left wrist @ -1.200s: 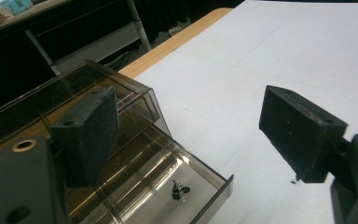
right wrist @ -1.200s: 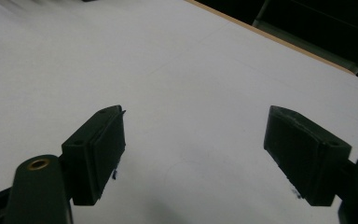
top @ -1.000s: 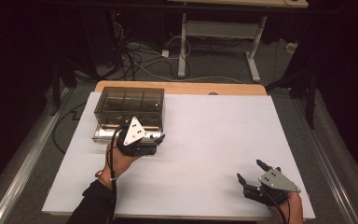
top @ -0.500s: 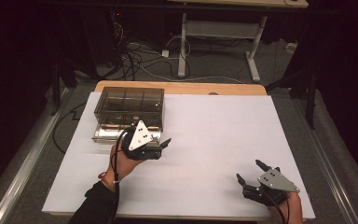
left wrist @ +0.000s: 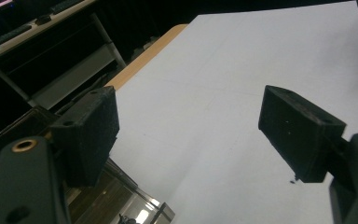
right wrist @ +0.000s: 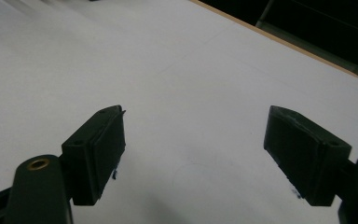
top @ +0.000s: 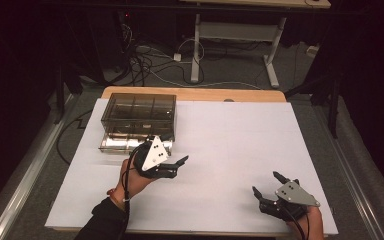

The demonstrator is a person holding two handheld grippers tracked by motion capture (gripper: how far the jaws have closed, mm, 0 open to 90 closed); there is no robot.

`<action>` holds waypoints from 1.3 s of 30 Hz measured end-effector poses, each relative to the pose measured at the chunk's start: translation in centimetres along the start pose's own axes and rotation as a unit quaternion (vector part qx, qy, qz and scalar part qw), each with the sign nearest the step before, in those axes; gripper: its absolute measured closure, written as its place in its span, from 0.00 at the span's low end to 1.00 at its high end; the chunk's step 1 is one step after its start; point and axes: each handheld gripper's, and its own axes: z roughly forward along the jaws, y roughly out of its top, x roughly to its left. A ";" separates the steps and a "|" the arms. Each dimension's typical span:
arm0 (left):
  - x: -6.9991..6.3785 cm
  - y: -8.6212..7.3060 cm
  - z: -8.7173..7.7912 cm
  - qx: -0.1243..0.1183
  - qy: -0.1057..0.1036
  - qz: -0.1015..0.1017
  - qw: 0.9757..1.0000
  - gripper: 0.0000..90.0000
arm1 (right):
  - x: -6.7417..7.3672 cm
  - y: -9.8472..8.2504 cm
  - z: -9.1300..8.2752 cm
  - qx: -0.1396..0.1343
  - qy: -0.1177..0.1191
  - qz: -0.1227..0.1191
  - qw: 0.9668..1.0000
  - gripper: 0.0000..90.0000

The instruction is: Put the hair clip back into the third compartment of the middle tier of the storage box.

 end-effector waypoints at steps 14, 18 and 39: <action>-0.8 -0.7 -1.0 0.006 -0.013 0.005 1.000 0.21 | 0.3 0.1 0.2 0.002 0.003 -0.003 1.000 0.23; -1.3 -0.8 -1.6 0.003 -0.020 0.007 1.000 0.21 | 0.3 0.1 0.1 0.001 0.002 -0.001 1.000 0.23; -0.9 -2.9 -4.7 0.018 0.004 0.026 0.999 0.21 | 0.9 0.6 0.6 -0.006 0.011 -0.014 1.000 0.23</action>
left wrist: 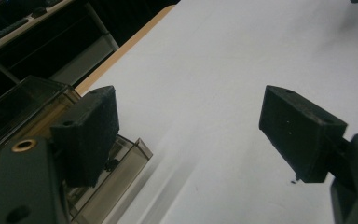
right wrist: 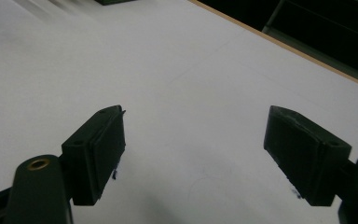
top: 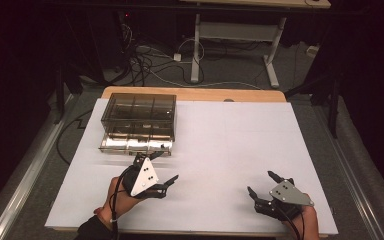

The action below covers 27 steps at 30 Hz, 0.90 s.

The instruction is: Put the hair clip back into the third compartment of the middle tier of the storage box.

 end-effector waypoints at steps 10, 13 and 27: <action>0.6 -1.1 -1.4 0.010 0.015 0.004 1.000 0.21 | 0.2 0.2 0.5 -0.002 0.007 -0.005 1.000 0.23; 0.9 -1.4 -1.8 0.013 0.020 0.004 1.000 0.21 | 0.2 0.2 0.5 -0.001 0.008 -0.005 1.000 0.23; 1.6 -2.3 -3.5 0.017 0.032 -0.015 0.999 0.21 | 0.5 0.3 0.5 0.001 0.010 -0.007 1.000 0.23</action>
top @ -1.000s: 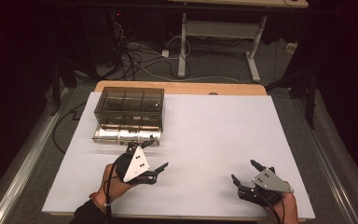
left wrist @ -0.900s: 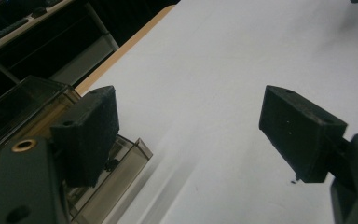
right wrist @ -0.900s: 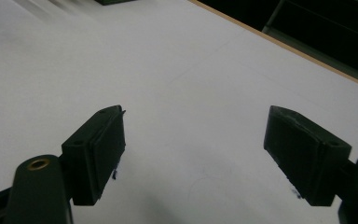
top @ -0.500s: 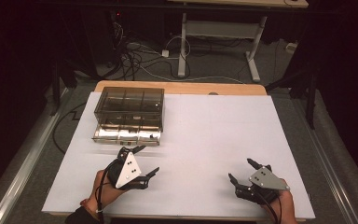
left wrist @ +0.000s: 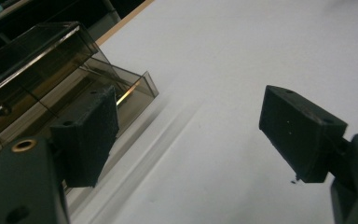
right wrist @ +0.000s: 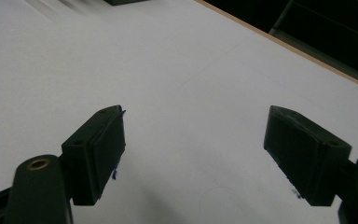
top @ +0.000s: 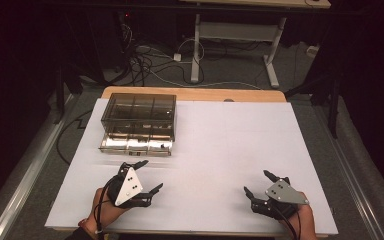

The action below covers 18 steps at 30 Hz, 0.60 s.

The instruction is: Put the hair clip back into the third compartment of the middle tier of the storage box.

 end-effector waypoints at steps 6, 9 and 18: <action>0.4 -0.4 -0.6 0.002 0.005 -0.007 1.000 0.21 | 0.0 0.0 0.1 0.001 0.000 0.000 1.000 0.23; 0.7 -0.6 -0.8 0.003 0.012 -0.010 1.000 0.21 | 0.1 0.0 0.1 0.003 0.000 0.000 1.000 0.23; 1.9 -1.4 -1.5 0.013 0.025 -0.025 0.999 0.21 | -0.2 0.0 0.1 0.002 -0.001 0.001 1.000 0.23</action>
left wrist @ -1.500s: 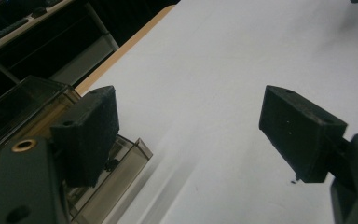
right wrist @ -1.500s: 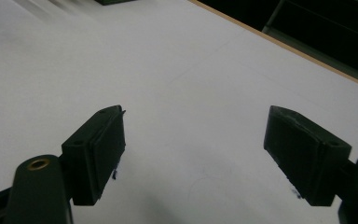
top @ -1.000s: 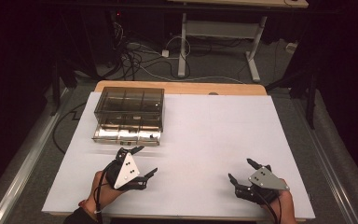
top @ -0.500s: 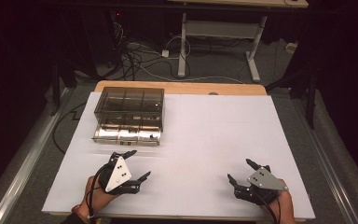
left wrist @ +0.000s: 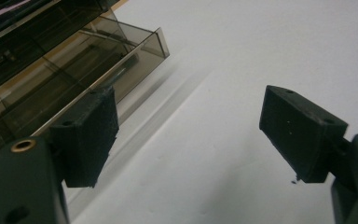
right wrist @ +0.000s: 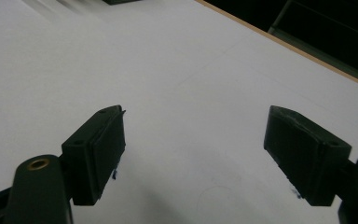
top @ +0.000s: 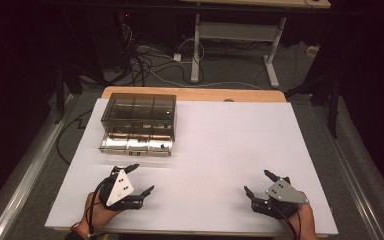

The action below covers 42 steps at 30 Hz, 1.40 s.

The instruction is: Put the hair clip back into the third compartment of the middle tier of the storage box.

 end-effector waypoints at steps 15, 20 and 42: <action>2.0 -1.2 -1.0 0.023 0.019 -0.026 0.999 0.21 | -0.3 -0.2 0.1 0.002 -0.002 -0.002 1.000 0.23; 2.2 -1.4 -1.2 0.028 0.026 -0.034 0.999 0.20 | -0.5 -0.3 -0.1 0.000 -0.005 0.001 1.000 0.23; 1.8 -1.3 -1.2 0.028 0.016 -0.031 0.999 0.17 | -0.3 0.0 -0.6 -0.006 -0.010 -0.001 1.000 0.23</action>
